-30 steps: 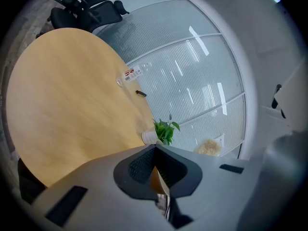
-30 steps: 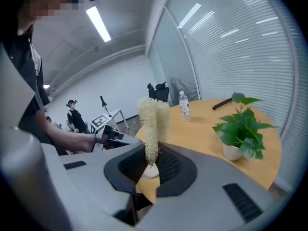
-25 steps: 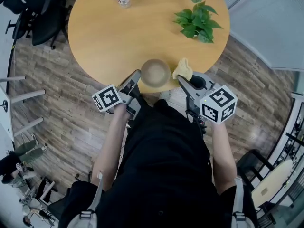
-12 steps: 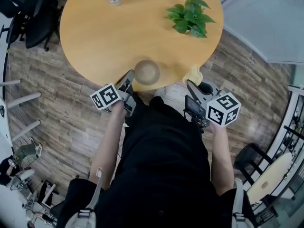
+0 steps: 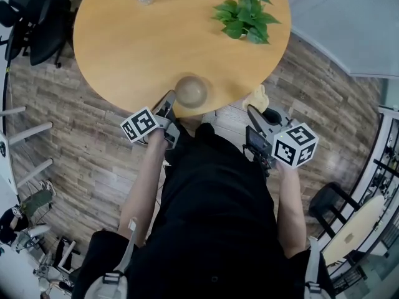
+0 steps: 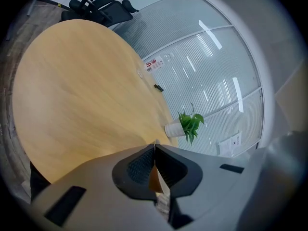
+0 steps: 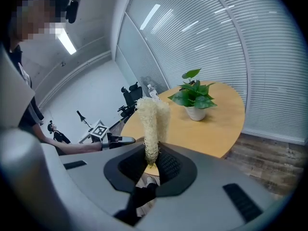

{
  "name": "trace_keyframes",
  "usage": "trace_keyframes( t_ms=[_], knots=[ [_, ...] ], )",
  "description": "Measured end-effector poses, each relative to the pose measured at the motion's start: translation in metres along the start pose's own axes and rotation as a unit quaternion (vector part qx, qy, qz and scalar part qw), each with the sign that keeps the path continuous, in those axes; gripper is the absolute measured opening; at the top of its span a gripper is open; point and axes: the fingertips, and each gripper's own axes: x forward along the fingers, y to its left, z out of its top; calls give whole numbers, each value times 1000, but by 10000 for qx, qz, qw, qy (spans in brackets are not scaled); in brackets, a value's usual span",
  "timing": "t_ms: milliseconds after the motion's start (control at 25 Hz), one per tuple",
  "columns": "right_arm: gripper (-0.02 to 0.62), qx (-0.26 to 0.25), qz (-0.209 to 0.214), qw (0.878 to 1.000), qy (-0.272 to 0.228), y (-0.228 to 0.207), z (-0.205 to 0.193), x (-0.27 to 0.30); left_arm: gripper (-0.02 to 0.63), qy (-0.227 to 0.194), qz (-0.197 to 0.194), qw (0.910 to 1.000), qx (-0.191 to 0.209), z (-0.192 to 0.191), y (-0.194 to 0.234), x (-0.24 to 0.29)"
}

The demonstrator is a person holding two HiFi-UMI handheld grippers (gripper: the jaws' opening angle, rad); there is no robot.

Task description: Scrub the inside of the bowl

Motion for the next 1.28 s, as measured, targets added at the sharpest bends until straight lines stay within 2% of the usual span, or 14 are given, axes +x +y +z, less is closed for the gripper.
trace_keyframes(
  t_ms=[400,760,840,920,1160,1280],
  knots=[
    [41,30,53,10000,4,1,-1,2,12,30,271,9994,199,-1,12,-1],
    [41,-38,86,10000,-2,7,2,4,17,65,356,9988,328,-2,18,-6],
    [41,-51,101,9999,12,9,1,6,37,70,308,9989,334,-2,18,-8],
    [41,-66,118,9999,25,11,1,7,100,66,279,9990,342,-2,19,-9],
    [41,-108,177,9998,14,11,6,9,104,-76,355,9984,423,5,19,-20],
    [41,-153,243,9996,-39,11,11,11,104,-107,383,9971,646,9,14,-27]
  ],
)
